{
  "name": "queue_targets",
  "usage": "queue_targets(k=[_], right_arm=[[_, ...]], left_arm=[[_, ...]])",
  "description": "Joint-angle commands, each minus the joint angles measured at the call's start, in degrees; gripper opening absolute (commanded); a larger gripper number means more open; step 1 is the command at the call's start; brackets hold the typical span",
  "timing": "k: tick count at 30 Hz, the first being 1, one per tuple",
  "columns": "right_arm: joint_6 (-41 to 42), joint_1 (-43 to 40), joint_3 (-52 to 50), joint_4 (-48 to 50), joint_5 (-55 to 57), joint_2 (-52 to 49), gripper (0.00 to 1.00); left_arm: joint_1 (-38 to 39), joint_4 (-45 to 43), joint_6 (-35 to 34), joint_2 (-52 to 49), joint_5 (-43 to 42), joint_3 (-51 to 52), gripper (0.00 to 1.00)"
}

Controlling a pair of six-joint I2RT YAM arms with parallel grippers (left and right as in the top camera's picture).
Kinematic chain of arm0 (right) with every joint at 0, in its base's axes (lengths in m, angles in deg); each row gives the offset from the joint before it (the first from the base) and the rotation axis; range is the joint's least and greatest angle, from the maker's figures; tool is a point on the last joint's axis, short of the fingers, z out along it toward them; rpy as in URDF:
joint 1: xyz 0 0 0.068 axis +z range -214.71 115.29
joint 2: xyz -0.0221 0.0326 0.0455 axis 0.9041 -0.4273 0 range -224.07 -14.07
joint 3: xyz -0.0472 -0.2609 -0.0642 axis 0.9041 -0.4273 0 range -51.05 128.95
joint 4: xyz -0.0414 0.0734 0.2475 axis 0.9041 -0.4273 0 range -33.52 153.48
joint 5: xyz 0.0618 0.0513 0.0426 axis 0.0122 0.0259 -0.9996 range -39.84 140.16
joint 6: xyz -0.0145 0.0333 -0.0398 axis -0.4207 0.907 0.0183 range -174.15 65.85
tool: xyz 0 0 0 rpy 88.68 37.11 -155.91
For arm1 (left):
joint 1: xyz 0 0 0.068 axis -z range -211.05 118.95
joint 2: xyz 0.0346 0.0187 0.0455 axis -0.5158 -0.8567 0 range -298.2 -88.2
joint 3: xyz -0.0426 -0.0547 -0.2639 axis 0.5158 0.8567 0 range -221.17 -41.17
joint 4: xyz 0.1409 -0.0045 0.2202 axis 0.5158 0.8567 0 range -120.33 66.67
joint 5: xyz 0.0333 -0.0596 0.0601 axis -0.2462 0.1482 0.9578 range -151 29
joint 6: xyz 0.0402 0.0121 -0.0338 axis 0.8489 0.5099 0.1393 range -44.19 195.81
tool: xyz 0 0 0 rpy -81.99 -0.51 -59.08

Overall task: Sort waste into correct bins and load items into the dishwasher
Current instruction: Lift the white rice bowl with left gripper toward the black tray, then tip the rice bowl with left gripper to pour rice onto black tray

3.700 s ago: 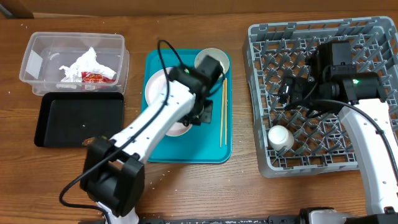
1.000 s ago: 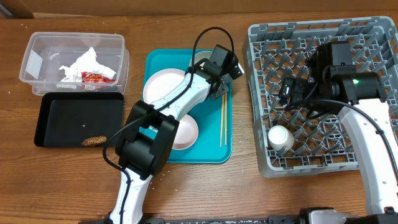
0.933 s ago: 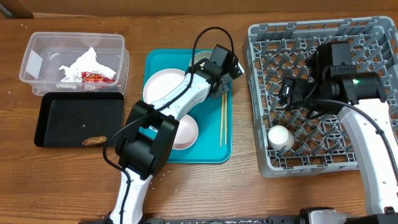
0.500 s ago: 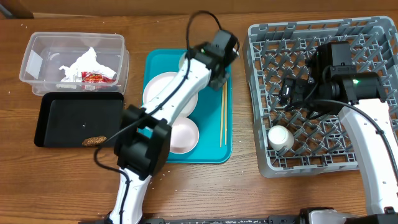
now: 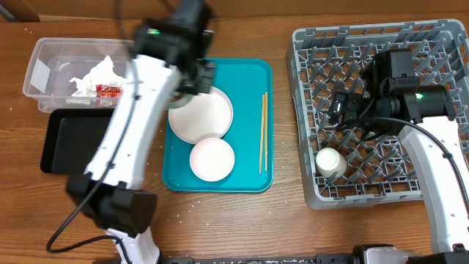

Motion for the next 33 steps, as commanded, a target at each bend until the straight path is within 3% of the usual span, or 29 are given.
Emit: queue_targets(k=[1, 7, 17, 28, 33], right_arm=[[-0.48, -0.26, 0.24, -0.31, 0.52, 1.55, 0.98], [-0.50, -0.26, 0.24, -0.90, 0.55, 1.55, 0.98], [-0.48, -0.26, 0.24, -0.79, 0.55, 1.55, 0.98], [-0.50, -0.26, 0.24, -0.63, 0.55, 1.55, 0.98], [-0.48, -0.26, 0.24, -0.70, 0.55, 1.53, 0.98]], left_arm=[[-5.18, 2.12, 0.68, 2.60, -5.35, 1.84, 0.04], [-15.65, -1.42, 6.64, 7.13, -13.03, 13.53, 0.04], [-34.99, -14.27, 20.44, 11.67, -40.35, 36.74, 0.04], [-54.86, -20.33, 31.85, 11.54, -67.52, 48.63, 0.04], [-63.01, -21.77, 32.37, 10.58, -79.89, 49.05, 0.04]])
